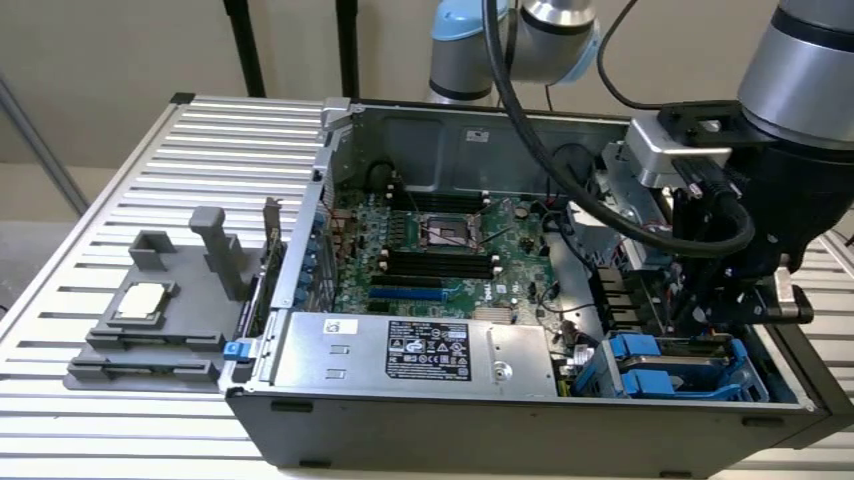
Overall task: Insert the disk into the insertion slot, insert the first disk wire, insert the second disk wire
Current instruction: 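Insert the second disk wire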
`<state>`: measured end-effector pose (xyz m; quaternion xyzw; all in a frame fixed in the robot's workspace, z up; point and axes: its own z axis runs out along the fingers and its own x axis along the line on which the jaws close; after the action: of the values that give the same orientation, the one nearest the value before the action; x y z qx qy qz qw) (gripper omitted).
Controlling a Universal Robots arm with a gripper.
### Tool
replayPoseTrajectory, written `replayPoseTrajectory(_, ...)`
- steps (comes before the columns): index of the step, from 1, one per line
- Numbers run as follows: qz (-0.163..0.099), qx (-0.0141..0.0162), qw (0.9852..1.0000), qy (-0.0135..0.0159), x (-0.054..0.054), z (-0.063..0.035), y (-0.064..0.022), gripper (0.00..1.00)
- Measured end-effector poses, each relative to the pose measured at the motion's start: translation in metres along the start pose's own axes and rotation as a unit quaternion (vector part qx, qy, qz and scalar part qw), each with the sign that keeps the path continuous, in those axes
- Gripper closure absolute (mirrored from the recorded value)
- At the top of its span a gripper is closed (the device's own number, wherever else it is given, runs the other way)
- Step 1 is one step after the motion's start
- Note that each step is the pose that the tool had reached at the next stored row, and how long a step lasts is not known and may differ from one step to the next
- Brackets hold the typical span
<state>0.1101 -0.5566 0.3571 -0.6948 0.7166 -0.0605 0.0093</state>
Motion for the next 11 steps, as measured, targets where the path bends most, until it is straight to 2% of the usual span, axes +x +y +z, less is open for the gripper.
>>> replayPoseTrajectory(6, 0.001, 0.0024, 0.9999, -0.0111, 0.007, 0.0077, 0.002, 0.84)
replayPoseTrajectory(11, 0.002, 0.0071, 0.9997, -0.0214, 0.007, 0.0125, 0.0035, 0.84)
